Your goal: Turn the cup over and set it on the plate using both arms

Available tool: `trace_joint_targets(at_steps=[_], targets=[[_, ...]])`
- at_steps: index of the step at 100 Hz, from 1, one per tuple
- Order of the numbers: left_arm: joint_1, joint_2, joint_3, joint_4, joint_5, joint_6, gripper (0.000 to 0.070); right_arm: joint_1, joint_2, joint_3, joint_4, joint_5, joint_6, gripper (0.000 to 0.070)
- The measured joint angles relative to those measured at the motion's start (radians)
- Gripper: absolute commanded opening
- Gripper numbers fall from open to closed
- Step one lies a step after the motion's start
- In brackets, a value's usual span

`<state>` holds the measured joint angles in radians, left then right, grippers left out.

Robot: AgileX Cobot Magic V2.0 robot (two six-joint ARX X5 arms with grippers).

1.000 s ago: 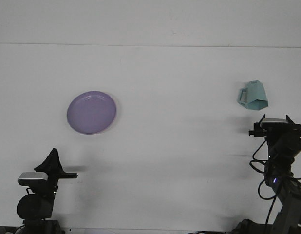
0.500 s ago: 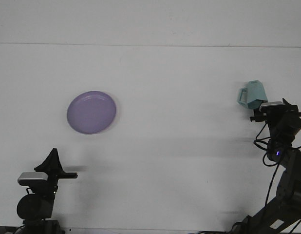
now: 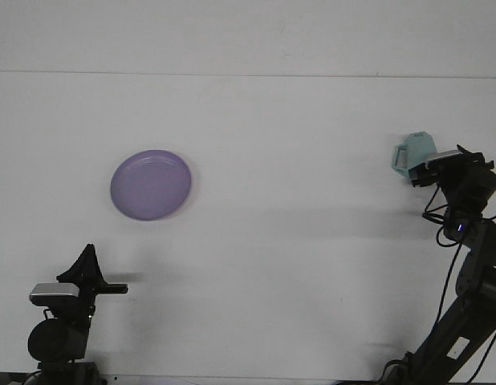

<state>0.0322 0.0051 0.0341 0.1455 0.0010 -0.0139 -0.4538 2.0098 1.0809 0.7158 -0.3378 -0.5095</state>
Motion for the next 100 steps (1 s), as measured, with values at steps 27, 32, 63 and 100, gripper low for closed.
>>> trace_joint_targets(at_steps=[27, 32, 63, 100], targets=[[0.000, 0.000, 0.000, -0.003, 0.000, 0.000, 0.0015, -0.006, 0.029, 0.035, -0.020, -0.037, -0.010, 0.0120], [0.000, 0.000, 0.000, -0.003, 0.000, 0.000, 0.0015, -0.008, 0.029, 0.037, -0.020, -0.058, -0.010, 0.0039], [0.000, 0.000, 0.000, -0.003, 0.000, 0.000, 0.0015, -0.012, 0.028, 0.037, -0.023, -0.087, 0.069, 0.0005], [0.000, 0.000, 0.000, 0.005, 0.000, -0.013, 0.0015, 0.026, -0.245, 0.037, -0.309, -0.036, 0.310, 0.0005]])
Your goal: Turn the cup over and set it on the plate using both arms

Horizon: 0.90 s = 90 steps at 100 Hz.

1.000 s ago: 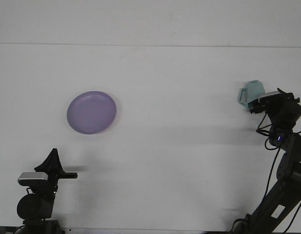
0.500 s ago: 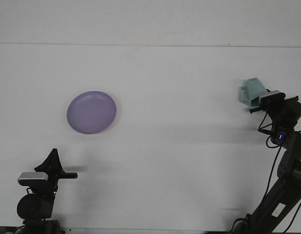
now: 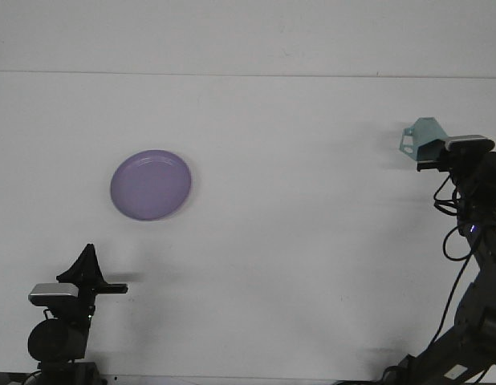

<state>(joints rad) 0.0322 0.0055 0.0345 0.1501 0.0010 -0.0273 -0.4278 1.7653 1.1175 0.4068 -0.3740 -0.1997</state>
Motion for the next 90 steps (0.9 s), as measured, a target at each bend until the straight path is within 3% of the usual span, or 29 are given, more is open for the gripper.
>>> trace_joint_targets(at_steps=[19, 37, 76, 90], targets=[[0.000, 0.000, 0.000, 0.010, 0.000, -0.014, 0.0015, 0.070, -0.217, 0.000, -0.267, 0.016, 0.194, 0.0005], [0.000, 0.000, 0.000, 0.015, 0.000, -0.016, 0.0015, 0.203, -0.422, 0.000, -0.608, 0.018, 0.310, 0.0005], [0.000, 0.000, 0.000, 0.023, 0.000, -0.016, 0.0015, 0.605, -0.524, 0.132, -1.260, 0.016, 0.341, 0.0005], [0.000, 0.000, 0.000, 0.022, 0.000, -0.016, 0.0015, 0.763, -0.480, 0.164, -1.343, 0.076, 0.335, 0.0005]])
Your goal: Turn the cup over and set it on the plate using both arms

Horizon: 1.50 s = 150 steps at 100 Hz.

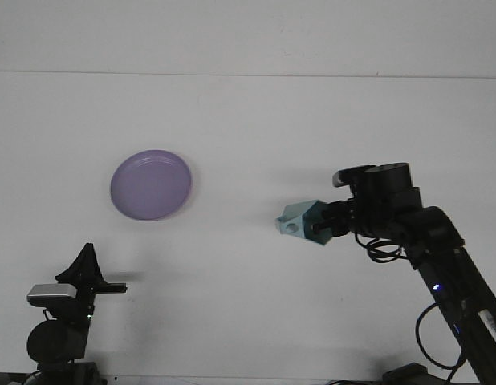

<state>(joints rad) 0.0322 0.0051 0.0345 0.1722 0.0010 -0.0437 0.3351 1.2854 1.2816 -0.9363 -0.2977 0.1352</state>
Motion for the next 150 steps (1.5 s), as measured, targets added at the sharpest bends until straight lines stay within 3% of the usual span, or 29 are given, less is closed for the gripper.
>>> trace_joint_targets(at_steps=[34, 69, 98, 104, 120, 137, 150], targets=[[0.000, 0.000, 0.000, 0.000, 0.000, 0.000, 0.0015, 0.237, 0.188, 0.032, -0.129, 0.169, -0.030, 0.0005], [0.000, 0.000, 0.000, 0.000, 0.000, 0.000, 0.0015, 0.254, 0.393, 0.185, -0.184, 0.193, -0.061, 0.0005], [0.000, 0.000, 0.000, 0.000, 0.000, 0.000, 0.0015, 0.258, 0.448, 0.198, -0.206, 0.193, -0.086, 0.0009], [0.000, 0.000, 0.000, 0.000, 0.000, 0.000, 0.0015, 0.260, 0.448, 0.198, -0.206, 0.188, -0.091, 0.0042], [0.000, 0.000, 0.000, 0.000, 0.000, 0.000, 0.0015, 0.260, 0.448, 0.199, -0.206, 0.161, -0.106, 0.0233], [0.000, 0.000, 0.000, 0.000, 0.000, -0.005, 0.0015, 0.259, 0.448, 0.205, -0.219, 0.161, -0.131, 0.0259], [0.000, 0.000, 0.000, 0.008, 0.000, -0.082, 0.0012, 0.235, 0.423, 0.212, -0.223, 0.163, -0.147, 0.0259]])
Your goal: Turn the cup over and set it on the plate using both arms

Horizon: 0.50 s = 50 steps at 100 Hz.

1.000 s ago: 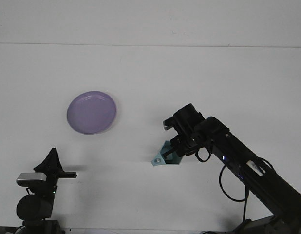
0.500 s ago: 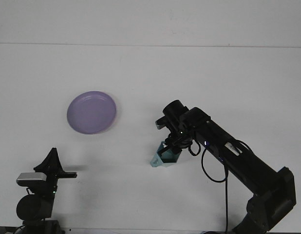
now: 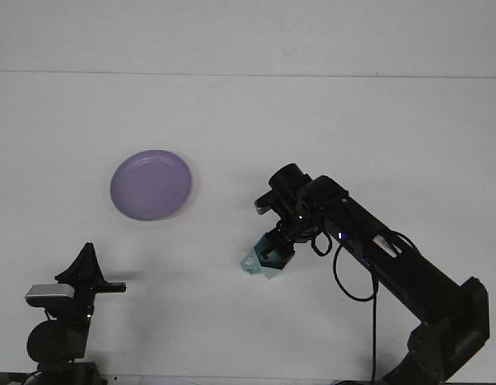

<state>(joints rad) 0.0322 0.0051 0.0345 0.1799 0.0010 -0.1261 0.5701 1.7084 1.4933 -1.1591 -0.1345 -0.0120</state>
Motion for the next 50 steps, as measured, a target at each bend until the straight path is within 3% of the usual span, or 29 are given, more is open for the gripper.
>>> trace_joint_targets(at_steps=[28, 50], targets=[[0.000, 0.001, 0.034, 0.010, 0.024, -0.253, 0.0013, -0.155, -0.312, -0.031, 0.202, -0.021, -0.010, 0.0257], [0.000, 0.111, 0.225, -0.101, 0.150, -0.297, 0.0014, -0.288, -0.680, -0.404, 0.577, -0.030, 0.011, 0.0257]])
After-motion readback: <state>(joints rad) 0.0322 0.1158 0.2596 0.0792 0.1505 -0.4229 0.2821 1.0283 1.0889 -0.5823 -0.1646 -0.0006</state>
